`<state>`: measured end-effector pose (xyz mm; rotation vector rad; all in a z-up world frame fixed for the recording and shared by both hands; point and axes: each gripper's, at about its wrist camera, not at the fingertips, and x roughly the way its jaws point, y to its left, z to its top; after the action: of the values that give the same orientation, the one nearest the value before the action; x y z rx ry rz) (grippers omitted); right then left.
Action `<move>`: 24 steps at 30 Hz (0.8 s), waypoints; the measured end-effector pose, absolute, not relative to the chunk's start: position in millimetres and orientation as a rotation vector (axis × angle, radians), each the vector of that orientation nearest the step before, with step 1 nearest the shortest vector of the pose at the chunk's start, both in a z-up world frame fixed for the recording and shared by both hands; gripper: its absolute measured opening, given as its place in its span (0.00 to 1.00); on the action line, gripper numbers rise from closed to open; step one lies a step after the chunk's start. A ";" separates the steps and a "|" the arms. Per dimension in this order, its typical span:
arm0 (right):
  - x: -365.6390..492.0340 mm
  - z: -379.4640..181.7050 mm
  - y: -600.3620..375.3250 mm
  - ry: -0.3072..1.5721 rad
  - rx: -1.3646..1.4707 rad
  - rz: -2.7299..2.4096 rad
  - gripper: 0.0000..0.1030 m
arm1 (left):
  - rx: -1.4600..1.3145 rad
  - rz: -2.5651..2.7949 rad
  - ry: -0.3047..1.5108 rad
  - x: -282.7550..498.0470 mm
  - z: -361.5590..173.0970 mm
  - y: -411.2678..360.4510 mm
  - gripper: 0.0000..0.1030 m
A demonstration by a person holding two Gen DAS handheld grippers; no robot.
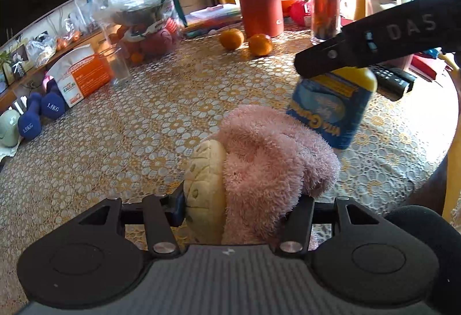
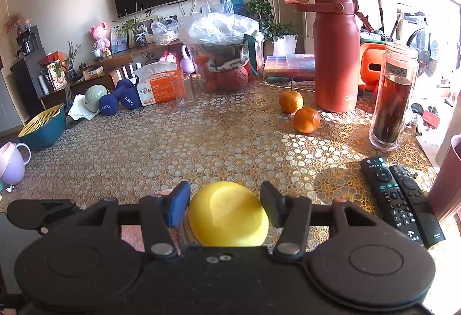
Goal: Organize objects
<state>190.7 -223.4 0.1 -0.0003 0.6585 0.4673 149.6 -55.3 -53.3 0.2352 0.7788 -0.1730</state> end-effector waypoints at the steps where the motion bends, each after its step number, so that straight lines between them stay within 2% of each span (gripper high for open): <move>1: 190.7 0.7 -220.4 0.660 -0.010 0.466 0.52 | 0.220 -0.159 0.789 150.4 -53.6 -48.7 0.52; 5: 194.2 4.2 -208.9 0.682 -0.031 0.453 0.54 | 0.155 -0.136 0.813 146.8 -50.7 -24.4 0.52; 8: 199.0 7.7 -201.5 0.715 -0.035 0.454 0.59 | 0.139 -0.129 0.805 138.9 -47.1 -14.6 0.52; 24: 184.1 18.9 -147.7 0.758 -0.315 0.548 0.59 | 0.124 -0.162 0.722 97.0 -31.5 -4.4 0.52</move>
<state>184.1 -147.7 18.9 -0.3152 0.7580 0.5484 97.0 -4.4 -31.5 0.1239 0.7219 -0.1624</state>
